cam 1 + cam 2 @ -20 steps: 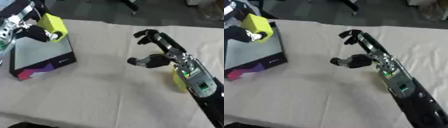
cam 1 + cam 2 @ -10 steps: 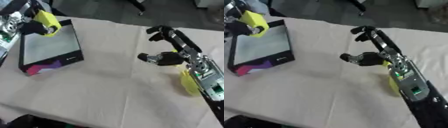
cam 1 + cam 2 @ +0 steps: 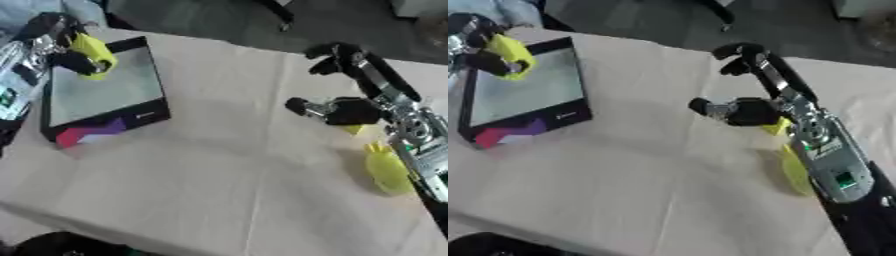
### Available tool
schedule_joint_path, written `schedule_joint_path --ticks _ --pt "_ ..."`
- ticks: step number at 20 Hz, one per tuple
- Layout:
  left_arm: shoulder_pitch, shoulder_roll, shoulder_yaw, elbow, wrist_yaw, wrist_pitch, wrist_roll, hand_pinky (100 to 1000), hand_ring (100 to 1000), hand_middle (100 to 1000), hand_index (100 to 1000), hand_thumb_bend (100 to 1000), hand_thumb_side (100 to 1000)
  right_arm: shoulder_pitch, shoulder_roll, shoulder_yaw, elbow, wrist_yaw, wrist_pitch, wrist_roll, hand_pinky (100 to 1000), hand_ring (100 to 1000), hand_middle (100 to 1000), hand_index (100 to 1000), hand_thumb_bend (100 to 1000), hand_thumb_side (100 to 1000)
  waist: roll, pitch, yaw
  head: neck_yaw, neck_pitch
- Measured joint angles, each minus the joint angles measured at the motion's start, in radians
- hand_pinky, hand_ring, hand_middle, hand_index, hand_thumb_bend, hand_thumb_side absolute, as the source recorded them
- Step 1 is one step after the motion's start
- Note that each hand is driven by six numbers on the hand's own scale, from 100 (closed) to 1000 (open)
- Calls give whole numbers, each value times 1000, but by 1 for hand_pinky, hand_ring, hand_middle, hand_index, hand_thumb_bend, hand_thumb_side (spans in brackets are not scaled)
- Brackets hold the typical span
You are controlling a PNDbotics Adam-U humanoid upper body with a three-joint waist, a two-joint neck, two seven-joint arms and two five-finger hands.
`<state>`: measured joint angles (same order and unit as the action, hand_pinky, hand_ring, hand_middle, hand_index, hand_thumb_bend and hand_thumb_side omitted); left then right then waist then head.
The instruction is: Pick up the objects with one hand, pass them to the other hand, and then place them into the box on the other side of the table.
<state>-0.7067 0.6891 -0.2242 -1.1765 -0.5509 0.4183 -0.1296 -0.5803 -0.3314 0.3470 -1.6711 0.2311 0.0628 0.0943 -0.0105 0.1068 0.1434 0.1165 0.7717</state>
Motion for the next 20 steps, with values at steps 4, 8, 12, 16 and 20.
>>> schedule_joint_path --ticks 4,8,12,16,20 --pt "-1 -8 3 43 -12 -33 -3 877 790 693 852 797 500 0 0 -1 -6 0 1 -6 766 701 749 795 645 368 0 0 0 -6 0" --pt "-1 -9 8 57 -49 -39 -2 887 804 708 866 924 500 0 0 -6 -6 -3 3 -10 766 700 748 795 645 369 0 0 0 -13 0" --pt "-1 -9 16 59 -71 -33 8 878 795 694 859 931 507 1 0 -7 -6 -4 3 -12 765 700 748 795 646 369 0 0 0 -19 0" --pt "2 -8 25 45 -72 -30 25 856 760 649 842 831 526 1 -1 -11 -6 -4 5 -18 766 702 749 796 646 372 0 0 2 -61 0" --pt "16 -4 31 -22 -41 -16 67 853 743 621 817 743 537 1 -15 -19 -6 -4 11 -24 768 698 747 796 646 380 -5 0 2 -131 0"
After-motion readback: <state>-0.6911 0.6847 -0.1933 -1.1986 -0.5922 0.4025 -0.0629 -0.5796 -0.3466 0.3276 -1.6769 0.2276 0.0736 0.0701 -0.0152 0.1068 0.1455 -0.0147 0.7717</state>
